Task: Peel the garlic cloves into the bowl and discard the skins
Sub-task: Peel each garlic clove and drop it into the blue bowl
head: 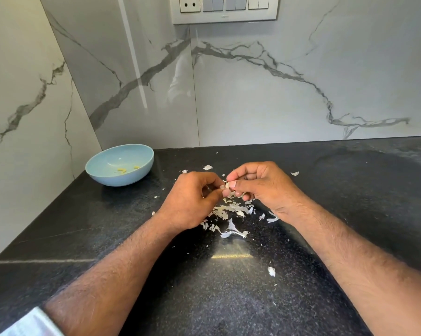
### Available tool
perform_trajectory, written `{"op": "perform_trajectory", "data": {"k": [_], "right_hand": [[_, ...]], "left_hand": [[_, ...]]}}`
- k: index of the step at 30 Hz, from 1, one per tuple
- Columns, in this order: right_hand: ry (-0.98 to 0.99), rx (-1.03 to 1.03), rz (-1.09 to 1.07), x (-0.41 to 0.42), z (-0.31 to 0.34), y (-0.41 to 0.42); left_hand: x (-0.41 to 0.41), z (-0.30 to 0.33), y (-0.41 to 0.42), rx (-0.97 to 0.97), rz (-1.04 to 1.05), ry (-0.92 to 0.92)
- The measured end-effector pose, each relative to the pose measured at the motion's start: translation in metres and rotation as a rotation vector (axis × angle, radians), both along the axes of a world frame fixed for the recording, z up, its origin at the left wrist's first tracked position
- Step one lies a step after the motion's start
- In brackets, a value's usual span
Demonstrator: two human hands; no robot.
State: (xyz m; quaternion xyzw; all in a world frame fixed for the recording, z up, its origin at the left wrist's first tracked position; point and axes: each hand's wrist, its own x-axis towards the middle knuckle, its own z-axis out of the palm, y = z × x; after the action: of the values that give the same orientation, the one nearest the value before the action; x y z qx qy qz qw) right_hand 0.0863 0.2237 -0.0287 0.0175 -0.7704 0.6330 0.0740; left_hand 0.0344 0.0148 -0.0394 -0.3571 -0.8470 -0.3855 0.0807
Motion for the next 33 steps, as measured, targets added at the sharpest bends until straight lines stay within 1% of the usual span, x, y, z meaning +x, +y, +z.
{"op": "perform_trajectory", "data": {"k": [4, 10, 13, 15, 17, 19, 22, 26, 29, 31, 33], "right_hand": [[-0.024, -0.016, 0.076, 0.003, 0.001, -0.002], [-0.077, -0.212, 0.112, 0.003, 0.001, -0.002], [-0.090, -0.294, 0.087, 0.005, 0.006, -0.001], [-0.095, -0.308, 0.086, 0.005, 0.007, 0.001], [-0.088, -0.314, 0.094, 0.006, 0.006, 0.002], [-0.078, -0.308, 0.107, 0.005, 0.004, 0.002], [-0.065, -0.230, 0.114, 0.005, 0.003, 0.001], [-0.038, -0.184, 0.073, 0.004, 0.005, 0.001], [-0.025, -0.140, 0.065, 0.003, 0.003, 0.002], [-0.024, -0.115, 0.061, 0.002, 0.001, 0.001], [-0.020, -0.123, 0.061, 0.003, 0.002, 0.000]], "left_hand": [[0.001, 0.000, 0.000, 0.017, -0.024, -0.019], [0.006, 0.008, -0.001, 0.092, -0.087, -0.124], [0.006, 0.010, -0.001, 0.070, -0.007, -0.058], [0.002, 0.011, -0.006, -0.023, 0.056, -0.040], [-0.001, 0.012, -0.012, -0.175, 0.088, -0.031], [-0.002, 0.014, -0.016, -0.241, 0.091, -0.015], [-0.002, 0.017, -0.015, -0.183, 0.117, 0.012], [-0.003, 0.019, -0.016, -0.128, 0.090, -0.046], [-0.002, 0.017, -0.016, -0.166, 0.056, -0.055], [-0.002, 0.013, -0.015, -0.133, 0.031, -0.094], [-0.004, 0.009, -0.013, -0.044, -0.019, -0.179]]}}
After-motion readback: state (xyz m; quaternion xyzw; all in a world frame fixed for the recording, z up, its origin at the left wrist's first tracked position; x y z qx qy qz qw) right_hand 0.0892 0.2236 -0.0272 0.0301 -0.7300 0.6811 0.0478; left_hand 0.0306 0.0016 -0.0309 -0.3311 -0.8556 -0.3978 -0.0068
